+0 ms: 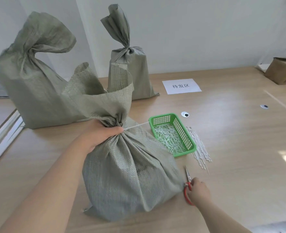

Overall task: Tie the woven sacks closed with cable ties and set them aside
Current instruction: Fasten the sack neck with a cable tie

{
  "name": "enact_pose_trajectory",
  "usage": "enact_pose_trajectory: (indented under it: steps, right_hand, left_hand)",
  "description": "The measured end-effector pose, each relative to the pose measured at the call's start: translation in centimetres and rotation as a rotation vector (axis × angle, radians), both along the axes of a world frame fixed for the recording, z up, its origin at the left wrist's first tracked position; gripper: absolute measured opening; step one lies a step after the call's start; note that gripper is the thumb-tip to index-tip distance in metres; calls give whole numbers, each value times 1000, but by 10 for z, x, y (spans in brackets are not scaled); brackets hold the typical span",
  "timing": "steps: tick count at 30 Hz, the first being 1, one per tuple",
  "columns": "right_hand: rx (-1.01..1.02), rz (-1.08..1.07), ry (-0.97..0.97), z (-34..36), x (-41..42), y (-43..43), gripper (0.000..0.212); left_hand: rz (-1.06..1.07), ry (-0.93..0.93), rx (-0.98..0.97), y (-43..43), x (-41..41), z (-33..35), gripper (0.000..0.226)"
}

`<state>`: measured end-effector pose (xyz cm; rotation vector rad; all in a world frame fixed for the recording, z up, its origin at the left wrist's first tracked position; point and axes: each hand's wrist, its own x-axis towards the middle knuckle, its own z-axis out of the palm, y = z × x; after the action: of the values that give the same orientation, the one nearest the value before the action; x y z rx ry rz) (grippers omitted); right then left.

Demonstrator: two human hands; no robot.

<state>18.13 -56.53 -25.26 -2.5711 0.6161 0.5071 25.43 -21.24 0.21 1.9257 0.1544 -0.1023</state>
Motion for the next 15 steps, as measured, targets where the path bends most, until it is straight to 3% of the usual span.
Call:
enact_pose_trajectory:
  steps: [12, 15]
  right_hand:
    - [33, -23, -116, -8, -8, -2, 23]
    - [73, -129, -148, 3, -11, -1, 39]
  left_hand:
    - [-15, -32, -25, 3, -1, -5, 21]
    - [0, -7, -35, 6, 0, -5, 21]
